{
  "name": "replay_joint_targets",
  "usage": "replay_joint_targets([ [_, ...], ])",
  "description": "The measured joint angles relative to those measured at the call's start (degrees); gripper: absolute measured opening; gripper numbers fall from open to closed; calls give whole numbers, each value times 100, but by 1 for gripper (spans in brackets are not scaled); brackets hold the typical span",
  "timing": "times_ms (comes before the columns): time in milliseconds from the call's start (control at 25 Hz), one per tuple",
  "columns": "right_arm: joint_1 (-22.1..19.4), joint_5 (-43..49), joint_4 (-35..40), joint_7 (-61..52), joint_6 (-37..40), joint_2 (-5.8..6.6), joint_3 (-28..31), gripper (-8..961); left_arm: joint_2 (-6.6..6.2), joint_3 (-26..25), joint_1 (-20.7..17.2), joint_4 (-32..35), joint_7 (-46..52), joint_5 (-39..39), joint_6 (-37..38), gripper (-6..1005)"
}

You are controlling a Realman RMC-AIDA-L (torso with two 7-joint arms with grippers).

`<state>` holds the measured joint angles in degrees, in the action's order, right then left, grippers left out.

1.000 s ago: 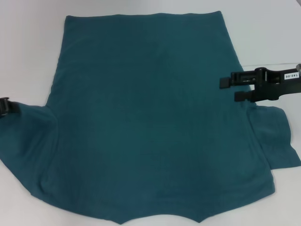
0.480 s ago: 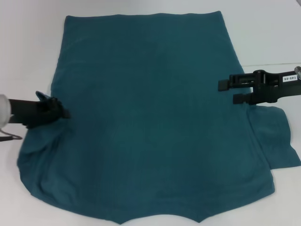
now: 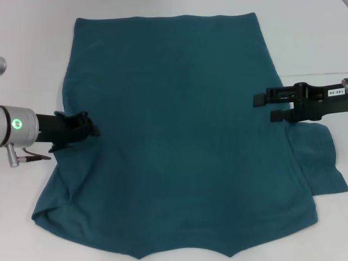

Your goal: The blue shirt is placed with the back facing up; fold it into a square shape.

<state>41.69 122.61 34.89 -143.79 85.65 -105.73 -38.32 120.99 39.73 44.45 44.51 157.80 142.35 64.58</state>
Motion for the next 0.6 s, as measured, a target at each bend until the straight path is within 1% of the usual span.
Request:
replay_joint_targets([
  [160, -18, 0, 0, -4, 5, 0, 17, 925, 6, 26, 27, -163, 16, -34, -141, 14],
  [360, -21, 0, 0, -15, 5, 0, 24, 925, 39, 28, 76, -173, 10, -32, -189, 17],
  [600, -28, 0, 0, -14, -9, 1, 30, 925, 40, 34, 104, -173, -13, -141, -201, 21],
])
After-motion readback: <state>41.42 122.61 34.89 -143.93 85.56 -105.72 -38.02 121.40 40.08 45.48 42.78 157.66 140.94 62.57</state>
